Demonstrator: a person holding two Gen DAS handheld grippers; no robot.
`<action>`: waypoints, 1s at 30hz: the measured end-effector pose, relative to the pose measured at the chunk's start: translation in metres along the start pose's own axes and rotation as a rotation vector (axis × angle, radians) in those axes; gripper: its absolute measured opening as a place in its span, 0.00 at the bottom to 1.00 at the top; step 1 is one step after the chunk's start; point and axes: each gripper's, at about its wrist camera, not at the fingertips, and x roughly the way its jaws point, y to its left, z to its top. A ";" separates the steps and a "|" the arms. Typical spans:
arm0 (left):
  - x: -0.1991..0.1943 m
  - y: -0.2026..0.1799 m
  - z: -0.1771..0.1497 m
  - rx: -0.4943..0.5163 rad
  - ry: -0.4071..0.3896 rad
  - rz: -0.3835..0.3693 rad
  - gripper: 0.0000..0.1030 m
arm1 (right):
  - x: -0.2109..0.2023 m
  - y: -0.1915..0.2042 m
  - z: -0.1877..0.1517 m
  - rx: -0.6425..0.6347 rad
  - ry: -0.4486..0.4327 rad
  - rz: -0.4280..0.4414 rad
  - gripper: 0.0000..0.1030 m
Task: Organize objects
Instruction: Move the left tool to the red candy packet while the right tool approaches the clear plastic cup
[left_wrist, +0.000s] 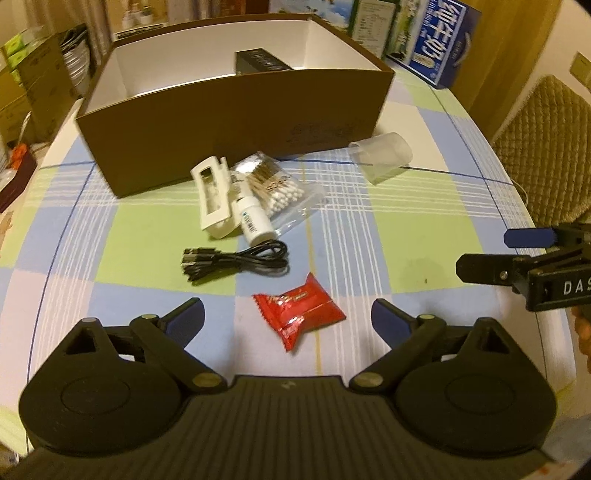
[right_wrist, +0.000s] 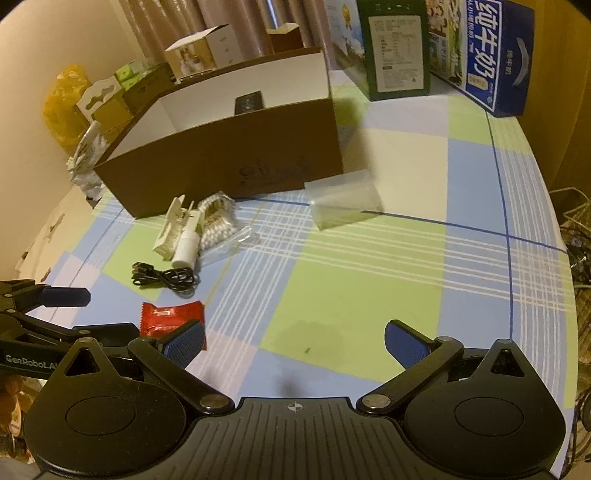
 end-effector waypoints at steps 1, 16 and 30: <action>0.003 -0.001 0.001 0.018 -0.006 -0.009 0.92 | 0.001 -0.001 0.000 0.005 0.000 -0.004 0.98; 0.051 -0.010 -0.003 0.318 0.061 -0.082 0.68 | 0.002 -0.027 0.000 0.111 0.010 -0.058 0.98; 0.053 -0.011 -0.010 0.302 0.109 -0.087 0.61 | 0.002 -0.032 0.000 0.133 0.014 -0.076 0.98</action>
